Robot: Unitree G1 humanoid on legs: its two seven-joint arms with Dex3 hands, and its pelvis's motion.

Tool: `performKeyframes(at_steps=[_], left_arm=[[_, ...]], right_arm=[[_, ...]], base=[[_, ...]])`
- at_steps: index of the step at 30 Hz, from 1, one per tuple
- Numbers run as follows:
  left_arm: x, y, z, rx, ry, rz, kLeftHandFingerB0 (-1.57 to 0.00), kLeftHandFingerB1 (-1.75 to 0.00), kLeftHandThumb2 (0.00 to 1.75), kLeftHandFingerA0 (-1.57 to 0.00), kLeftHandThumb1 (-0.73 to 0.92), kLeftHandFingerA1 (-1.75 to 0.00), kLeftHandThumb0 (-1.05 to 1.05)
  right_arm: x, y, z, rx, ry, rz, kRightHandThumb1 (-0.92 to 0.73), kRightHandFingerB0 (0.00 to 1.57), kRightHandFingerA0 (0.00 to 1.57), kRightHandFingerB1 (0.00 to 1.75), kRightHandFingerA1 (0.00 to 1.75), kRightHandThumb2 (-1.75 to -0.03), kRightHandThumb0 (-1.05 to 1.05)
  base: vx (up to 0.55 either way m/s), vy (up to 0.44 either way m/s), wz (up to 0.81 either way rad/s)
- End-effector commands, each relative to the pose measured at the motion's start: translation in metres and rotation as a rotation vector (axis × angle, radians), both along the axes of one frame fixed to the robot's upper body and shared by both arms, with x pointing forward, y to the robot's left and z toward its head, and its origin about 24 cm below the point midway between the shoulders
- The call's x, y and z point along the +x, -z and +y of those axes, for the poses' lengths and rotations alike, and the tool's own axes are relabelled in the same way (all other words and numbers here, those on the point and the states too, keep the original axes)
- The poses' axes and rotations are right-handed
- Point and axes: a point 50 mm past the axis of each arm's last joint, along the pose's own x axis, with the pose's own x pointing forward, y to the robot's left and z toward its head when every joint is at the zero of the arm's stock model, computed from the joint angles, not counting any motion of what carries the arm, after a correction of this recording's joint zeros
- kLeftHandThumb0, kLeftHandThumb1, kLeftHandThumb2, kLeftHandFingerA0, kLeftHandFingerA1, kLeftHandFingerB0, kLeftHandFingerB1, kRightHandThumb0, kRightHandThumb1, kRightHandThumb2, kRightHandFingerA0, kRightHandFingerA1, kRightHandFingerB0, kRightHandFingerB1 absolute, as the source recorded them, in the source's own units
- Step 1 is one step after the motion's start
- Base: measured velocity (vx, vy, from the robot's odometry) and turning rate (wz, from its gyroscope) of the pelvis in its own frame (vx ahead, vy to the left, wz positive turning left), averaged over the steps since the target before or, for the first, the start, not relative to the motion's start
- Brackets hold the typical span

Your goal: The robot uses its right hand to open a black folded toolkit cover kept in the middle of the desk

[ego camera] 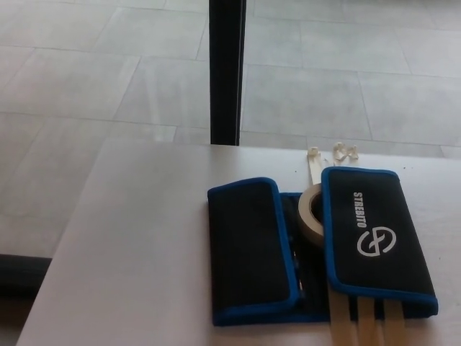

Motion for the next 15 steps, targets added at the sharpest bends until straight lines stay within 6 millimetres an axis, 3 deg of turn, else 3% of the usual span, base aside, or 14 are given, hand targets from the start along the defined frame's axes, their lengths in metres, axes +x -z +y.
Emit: performKeyframes(at_steps=[1, 2, 3, 4, 6, 7, 8, 9, 10, 11, 13, 14, 15], left_arm=[[-0.003, -0.005, 0.007, -0.005, -0.034, 0.016, -0.44, -0.48, 0.61, -0.54, 0.7, -0.67, -0.73], [-0.003, -0.005, 0.007, -0.011, -0.046, 0.002, -0.44, -0.49, 0.61, -0.54, 0.69, -0.68, -0.72], [-0.003, -0.005, 0.007, -0.003, -0.034, 0.006, -0.44, -0.5, 0.61, -0.54, 0.7, -0.69, -0.74], [-0.003, -0.005, 0.007, -0.002, -0.023, 0.007, -0.42, -0.49, 0.61, -0.53, 0.71, -0.68, -0.74], [-0.004, -0.005, 0.007, -0.004, -0.021, 0.007, -0.42, -0.49, 0.61, -0.53, 0.71, -0.68, -0.74], [-0.003, -0.005, 0.007, -0.001, -0.021, 0.011, -0.45, -0.48, 0.61, -0.54, 0.69, -0.67, -0.76], [-0.003, -0.005, 0.007, -0.001, -0.021, 0.011, -0.45, -0.48, 0.61, -0.54, 0.69, -0.67, -0.76], [-0.002, -0.005, 0.007, -0.007, -0.03, 0.006, -0.45, -0.48, 0.6, -0.54, 0.7, -0.66, -0.73], [-0.002, -0.005, 0.007, -0.013, -0.027, 0.002, -0.44, -0.48, 0.6, -0.53, 0.7, -0.67, -0.74], [-0.002, -0.005, 0.007, -0.009, -0.024, 0.005, -0.44, -0.48, 0.61, -0.56, 0.7, -0.67, -0.73], [-0.001, -0.005, 0.007, -0.006, -0.03, 0.006, -0.45, -0.49, 0.61, -0.57, 0.7, -0.68, -0.73], [-0.001, -0.005, 0.007, -0.008, -0.03, 0.003, -0.39, -0.58, 0.97, -0.53, 0.54, -0.71, -0.7], [-0.001, -0.005, 0.007, -0.005, -0.027, 0.007, -0.44, -0.49, 0.62, -0.56, 0.71, -0.68, -0.72]], right_arm=[[0.041, -0.066, -0.012, -0.22, -0.032, -0.166, -0.68, 0.41, 0.77, 0.88, 1.56, -0.65, -0.68], [0.052, -0.076, -0.008, -0.268, -0.081, -0.206, -0.66, 0.5, 0.85, 1.04, 1.63, -0.67, -0.7], [0.07, -0.093, 0.004, -0.347, -0.208, -0.254, -0.72, 0.27, 0.33, 0.71, 1.15, -0.62, -0.72], [0.085, -0.106, 0.018, -0.403, -0.298, -0.275, -0.68, 0.35, 0.33, 0.66, 0.95, -0.61, -0.76], [0.088, -0.109, 0.022, -0.414, -0.315, -0.276, -0.68, 0.35, 0.33, 0.66, 0.95, -0.61, -0.76], [0.108, -0.12, 0.046, -0.57, -0.486, -0.234, -0.7, 0.39, 0.38, 0.56, 0.82, -0.61, -0.8], [0.108, -0.12, 0.046, -0.57, -0.487, -0.234, -0.7, 0.39, 0.38, 0.56, 0.82, -0.61, -0.8], [0.116, -0.124, 0.059, -0.616, -0.567, -0.236, -0.56, 0.37, 0.4, 0.55, 0.75, -0.77, -0.84], [0.124, -0.13, 0.077, -0.654, -0.644, -0.276, -0.7, 0.4, 0.37, 0.43, 0.63, -0.61, -0.73], [0.138, -0.137, 0.11, -0.779, -0.79, -0.251, -0.75, 0.29, 0.26, 0.31, 0.39, -0.63, -0.66], [0.145, -0.138, 0.129, -0.835, -0.836, -0.259, -0.75, 0.29, 0.27, 0.32, 0.38, -0.63, -0.61], [0.15, -0.138, 0.139, -0.855, -0.871, -0.261, -0.74, 0.29, 0.3, 0.32, 0.4, -0.62, -0.57], [0.158, -0.135, 0.162, -0.904, -0.972, -0.268, -0.72, 0.28, 0.34, 0.32, 0.49, -0.62, -0.59]], base=[[0.0, 0.0, 0.0], [0.0, 0.0, 0.0], [0.0, 0.0, 0.0], [0.0, 0.0, 0.0], [0.0, 0.0, 0.09], [0.0, 0.0, 0.1], [0.0, 0.0, 0.1], [0.0, 0.0, 0.09], [0.0, 0.0, 0.0], [0.0, 0.0, 0.0], [0.0, 0.0, 0.0], [0.0, 0.0, 0.0], [0.0, 0.0, 0.0]])
